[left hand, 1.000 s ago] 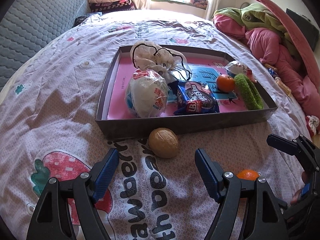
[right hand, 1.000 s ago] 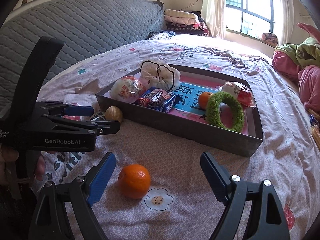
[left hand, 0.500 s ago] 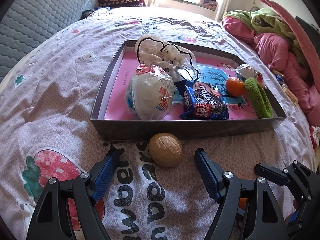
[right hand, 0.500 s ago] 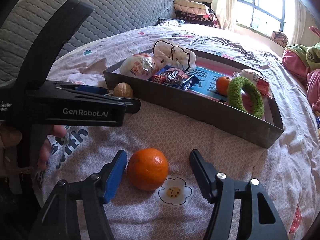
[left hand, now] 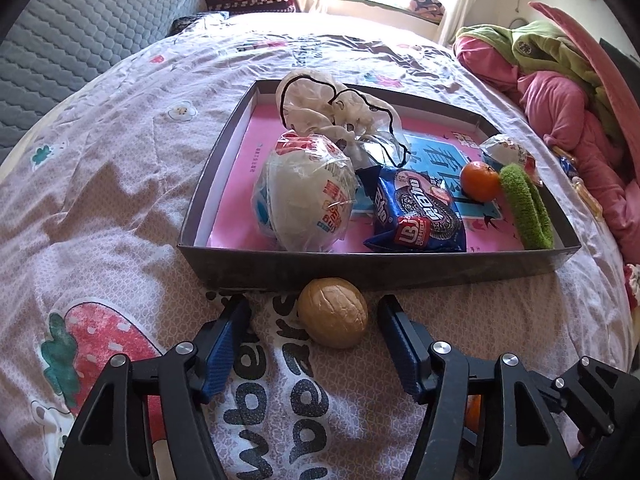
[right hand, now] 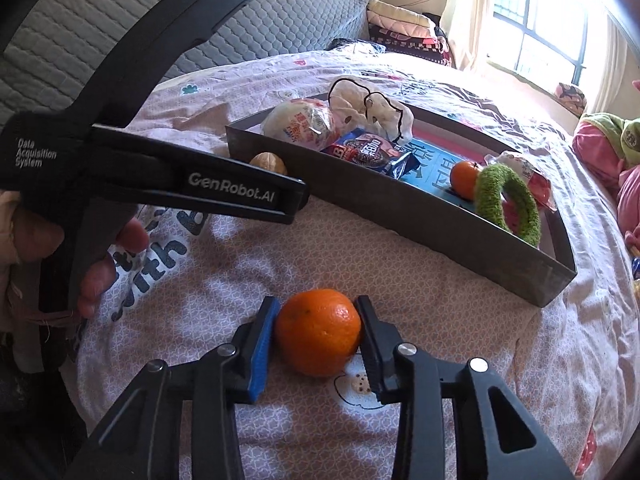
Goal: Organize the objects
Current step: 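Close left tool on the walnut while right tool grasps the orange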
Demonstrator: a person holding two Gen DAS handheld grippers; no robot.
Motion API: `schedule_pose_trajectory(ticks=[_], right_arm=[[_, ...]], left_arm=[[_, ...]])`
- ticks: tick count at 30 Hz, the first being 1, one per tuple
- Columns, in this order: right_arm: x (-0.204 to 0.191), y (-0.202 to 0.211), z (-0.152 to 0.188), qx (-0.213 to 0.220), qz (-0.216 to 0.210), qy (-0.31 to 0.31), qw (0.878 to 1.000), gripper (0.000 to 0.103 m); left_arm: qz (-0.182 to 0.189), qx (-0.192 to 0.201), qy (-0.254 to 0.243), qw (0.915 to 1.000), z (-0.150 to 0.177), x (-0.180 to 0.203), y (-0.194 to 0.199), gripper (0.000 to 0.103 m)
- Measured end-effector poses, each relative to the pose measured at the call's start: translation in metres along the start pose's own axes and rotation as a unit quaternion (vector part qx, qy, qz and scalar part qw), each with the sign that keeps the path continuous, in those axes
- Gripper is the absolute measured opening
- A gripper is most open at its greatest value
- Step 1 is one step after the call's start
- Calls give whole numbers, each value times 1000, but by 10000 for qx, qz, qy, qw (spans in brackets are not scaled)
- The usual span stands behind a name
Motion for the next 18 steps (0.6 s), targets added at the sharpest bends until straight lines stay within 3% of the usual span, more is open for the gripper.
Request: schedule_pose_trajectory(ticks=[6, 10, 18], right_arm=[[3, 1, 0, -28, -117, -117, 9999, 39], [4, 2, -1, -46, -163, -171, 9997, 38], [8, 3, -3, -24, -211, -269, 9994, 38]], left_arm=[[-4, -31, -54, 10000, 0, 2, -1, 42], [23, -27, -76, 10000, 0, 3, 1, 33], [207, 69, -55, 9997, -2, 7, 8, 32]])
Point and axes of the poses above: each gripper's, at about its wrist camera, not at the fingertips, and y roughly against the way its jaws point, x to its right, z to its underside, the point moved 8 cm from there along -y, roughly the way its jaws point, and after that the axes turned 15 degrees about z, right-handed, at the moved point
